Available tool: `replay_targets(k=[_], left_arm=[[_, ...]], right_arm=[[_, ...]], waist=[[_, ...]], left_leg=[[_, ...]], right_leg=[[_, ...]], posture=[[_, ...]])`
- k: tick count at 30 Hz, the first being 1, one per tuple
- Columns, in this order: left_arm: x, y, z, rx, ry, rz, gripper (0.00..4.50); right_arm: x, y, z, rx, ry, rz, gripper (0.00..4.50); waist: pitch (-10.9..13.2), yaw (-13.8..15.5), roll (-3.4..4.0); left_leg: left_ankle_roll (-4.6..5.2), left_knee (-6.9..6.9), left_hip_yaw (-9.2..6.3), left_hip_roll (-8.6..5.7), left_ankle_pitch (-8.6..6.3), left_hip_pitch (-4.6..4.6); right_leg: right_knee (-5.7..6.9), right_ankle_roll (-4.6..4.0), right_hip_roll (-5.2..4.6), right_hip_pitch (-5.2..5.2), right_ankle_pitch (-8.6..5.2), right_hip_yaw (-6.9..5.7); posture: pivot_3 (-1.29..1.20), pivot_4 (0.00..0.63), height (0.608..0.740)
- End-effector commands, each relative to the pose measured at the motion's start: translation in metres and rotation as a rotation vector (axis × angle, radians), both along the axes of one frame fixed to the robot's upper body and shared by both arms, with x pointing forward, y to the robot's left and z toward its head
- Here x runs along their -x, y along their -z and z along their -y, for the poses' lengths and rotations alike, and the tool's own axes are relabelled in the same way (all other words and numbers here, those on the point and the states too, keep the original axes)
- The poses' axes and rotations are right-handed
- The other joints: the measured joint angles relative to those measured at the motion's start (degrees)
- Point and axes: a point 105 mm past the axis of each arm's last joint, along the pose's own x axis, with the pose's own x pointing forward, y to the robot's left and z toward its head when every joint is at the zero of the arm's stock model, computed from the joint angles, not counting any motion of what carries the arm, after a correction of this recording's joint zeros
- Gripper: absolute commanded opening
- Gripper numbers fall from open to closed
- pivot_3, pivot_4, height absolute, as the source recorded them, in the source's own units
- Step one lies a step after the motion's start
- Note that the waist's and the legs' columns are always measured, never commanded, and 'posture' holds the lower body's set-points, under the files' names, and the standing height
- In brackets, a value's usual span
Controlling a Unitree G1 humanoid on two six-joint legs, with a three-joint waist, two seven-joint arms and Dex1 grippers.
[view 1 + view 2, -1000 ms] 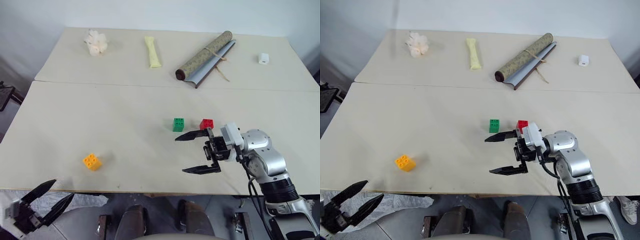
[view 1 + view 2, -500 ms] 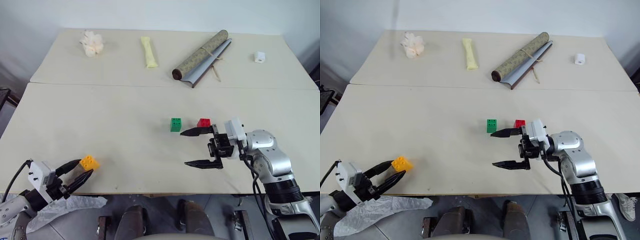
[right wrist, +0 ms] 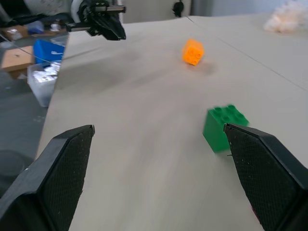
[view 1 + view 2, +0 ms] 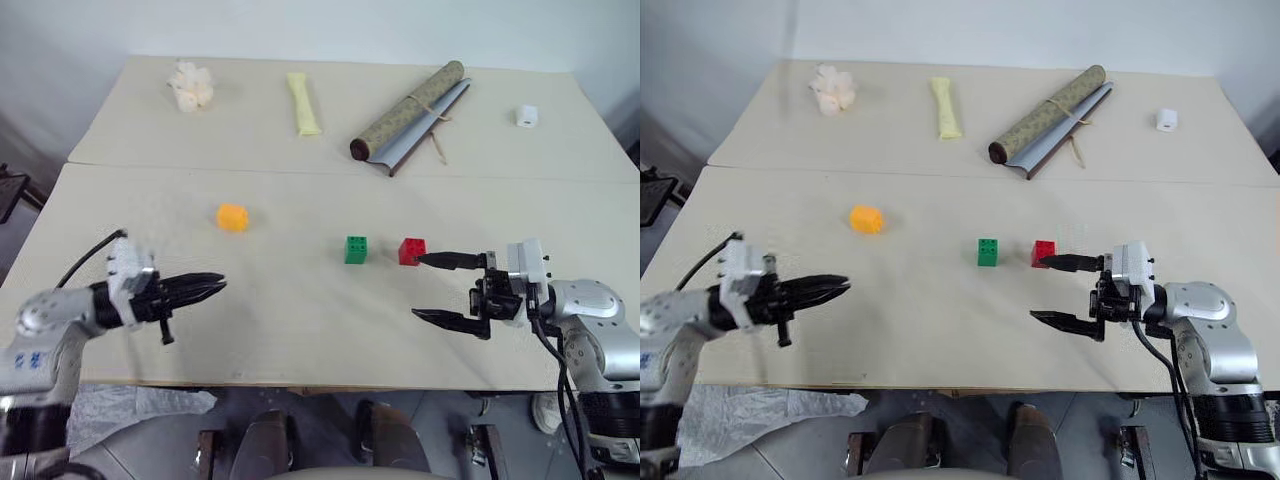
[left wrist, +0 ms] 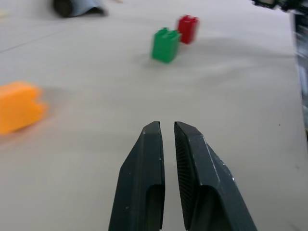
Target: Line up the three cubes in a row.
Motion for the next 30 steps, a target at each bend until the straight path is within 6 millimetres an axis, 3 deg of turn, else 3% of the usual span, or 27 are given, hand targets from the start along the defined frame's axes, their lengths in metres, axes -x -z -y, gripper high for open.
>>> replay_targets(k=[1,4,12,15,18,21,27,30], left_arm=[[-0.011,-0.001,-0.011,0.016,-0.044,-0.022,0.47],[-0.018,0.0,-0.022,0.076,-0.152,-0.017,1.07],[-0.007,0.003,-0.068,0.262,-0.495,0.036,3.61],[-0.014,-0.005,-0.065,0.256,-0.532,0.106,4.48],[-0.031,-0.016,-0.056,0.228,-0.539,0.155,4.48],[-0.049,-0.023,-0.051,0.211,-0.532,0.162,3.56],[-0.122,-0.039,-0.031,0.081,-0.524,0.181,1.69],[-0.139,-0.038,-0.02,0.017,-0.49,0.192,0.68]], right_arm=[[0.005,-0.014,0.003,-0.007,0.031,0.071,4.5],[0.007,-0.011,0.006,-0.01,0.062,0.065,4.5],[0.007,-0.005,0.001,-0.041,0.088,0.04,4.5],[0.003,-0.006,-0.003,-0.056,0.093,0.051,4.5],[-0.003,-0.009,-0.006,-0.076,0.105,0.07,4.5],[-0.007,-0.012,-0.007,-0.085,0.113,0.081,4.5],[-0.015,-0.016,-0.008,-0.085,0.124,0.115,4.5],[-0.016,-0.016,-0.009,-0.09,0.128,0.119,4.5]], waist=[[0.0,-0.6,0.01],[0.0,-0.9,0.0],[0.0,-0.6,-0.02],[0.0,-0.1,-0.05],[0.0,0.9,-0.06],[0.0,0.9,-0.07],[0.0,0.9,-0.12],[0.0,0.6,-0.13]], left_leg=[[0.0,-0.02,0.08,0.03,0.0,-0.01],[0.0,-0.04,0.33,0.14,0.0,-0.03],[-0.02,0.01,0.45,0.2,-0.01,-0.08],[-0.02,0.08,0.43,0.18,-0.01,-0.1],[-0.02,0.13,0.44,0.14,-0.01,-0.09],[-0.02,0.13,0.46,0.09,-0.01,-0.08],[-0.02,0.13,0.56,0.07,0.01,-0.09],[-0.02,0.07,0.63,0.07,0.01,-0.12]], right_leg=[[0.0,-0.01,0.02,-0.07,-0.01,0.0],[0.01,-0.01,0.09,-0.24,-0.01,0.05],[0.19,-0.01,0.09,-0.45,-0.01,0.32],[0.25,0.0,0.08,-0.45,0.0,0.35],[0.29,0.01,0.07,-0.45,0.01,0.43],[0.33,0.01,0.07,-0.46,0.01,0.43],[0.35,0.02,0.13,-0.48,0.01,0.42],[0.3,0.02,0.16,-0.56,0.02,0.38]], posture=[[0.0,0.15,0.74],[0.0,0.15,0.74],[0.0,0.15,0.74],[0.0,0.15,0.74],[0.0,0.15,0.74],[0.0,0.15,0.74],[0.0,0.15,0.74],[0.0,0.15,0.74]])
